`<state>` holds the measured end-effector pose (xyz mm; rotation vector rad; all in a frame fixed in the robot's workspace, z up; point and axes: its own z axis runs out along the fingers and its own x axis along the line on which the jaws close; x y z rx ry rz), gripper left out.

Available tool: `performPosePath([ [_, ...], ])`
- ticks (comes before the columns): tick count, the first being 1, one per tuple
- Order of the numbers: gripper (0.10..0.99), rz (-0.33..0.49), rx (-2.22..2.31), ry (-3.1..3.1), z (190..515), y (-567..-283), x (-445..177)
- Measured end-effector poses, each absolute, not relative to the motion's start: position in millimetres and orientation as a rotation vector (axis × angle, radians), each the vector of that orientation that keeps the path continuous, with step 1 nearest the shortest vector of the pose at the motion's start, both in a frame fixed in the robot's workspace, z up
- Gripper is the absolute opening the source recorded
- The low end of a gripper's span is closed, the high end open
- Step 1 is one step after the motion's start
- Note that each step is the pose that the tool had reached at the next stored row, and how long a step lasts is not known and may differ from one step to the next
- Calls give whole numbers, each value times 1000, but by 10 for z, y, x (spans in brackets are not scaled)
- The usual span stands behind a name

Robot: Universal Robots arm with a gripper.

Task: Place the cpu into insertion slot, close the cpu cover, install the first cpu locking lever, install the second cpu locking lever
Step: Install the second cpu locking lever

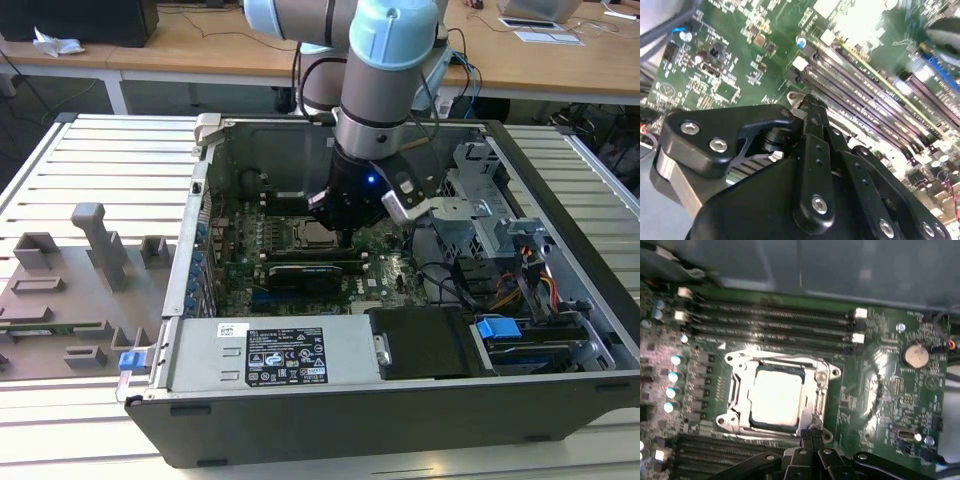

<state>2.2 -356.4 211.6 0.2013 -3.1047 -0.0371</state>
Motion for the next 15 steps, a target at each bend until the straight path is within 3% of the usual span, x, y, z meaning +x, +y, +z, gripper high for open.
performPosePath([
  [15,106,6,201,-3103,2657,-3558,24],
])
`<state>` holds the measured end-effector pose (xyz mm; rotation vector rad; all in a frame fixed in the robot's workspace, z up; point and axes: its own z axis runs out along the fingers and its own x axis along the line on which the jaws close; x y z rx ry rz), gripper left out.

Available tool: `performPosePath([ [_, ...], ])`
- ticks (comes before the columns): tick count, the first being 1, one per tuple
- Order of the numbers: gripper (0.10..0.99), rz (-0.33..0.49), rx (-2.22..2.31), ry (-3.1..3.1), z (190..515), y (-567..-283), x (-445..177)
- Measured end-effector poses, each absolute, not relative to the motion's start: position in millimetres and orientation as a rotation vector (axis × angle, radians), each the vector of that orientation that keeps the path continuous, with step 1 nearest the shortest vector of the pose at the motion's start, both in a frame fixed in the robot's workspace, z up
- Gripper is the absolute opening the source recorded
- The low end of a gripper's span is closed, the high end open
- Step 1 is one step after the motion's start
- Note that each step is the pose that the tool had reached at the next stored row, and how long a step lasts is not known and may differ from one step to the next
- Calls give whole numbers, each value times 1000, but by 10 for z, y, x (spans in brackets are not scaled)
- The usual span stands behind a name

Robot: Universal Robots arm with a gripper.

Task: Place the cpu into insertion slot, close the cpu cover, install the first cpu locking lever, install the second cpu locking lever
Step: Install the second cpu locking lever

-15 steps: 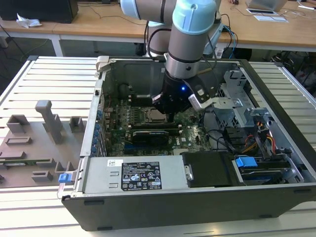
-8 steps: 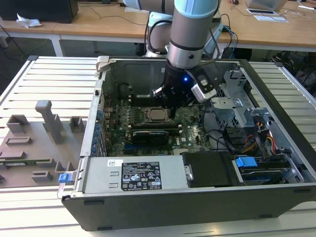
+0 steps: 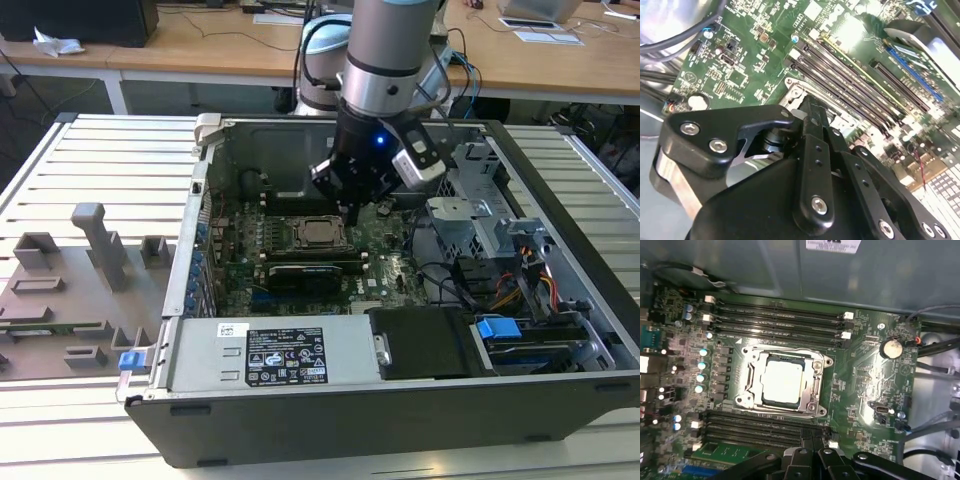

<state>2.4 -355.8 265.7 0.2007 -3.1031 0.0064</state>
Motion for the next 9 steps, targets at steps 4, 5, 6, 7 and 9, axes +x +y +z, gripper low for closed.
performPosePath([
  [4,106,6,201,-3103,2668,-3558,24],
  [5,106,6,201,-3103,2670,-3558,24],
  [6,106,6,201,-3103,2670,-3558,24],
  [7,106,6,201,-3103,2670,-3558,24],
  [9,106,6,201,-3103,2671,-3558,24],
])
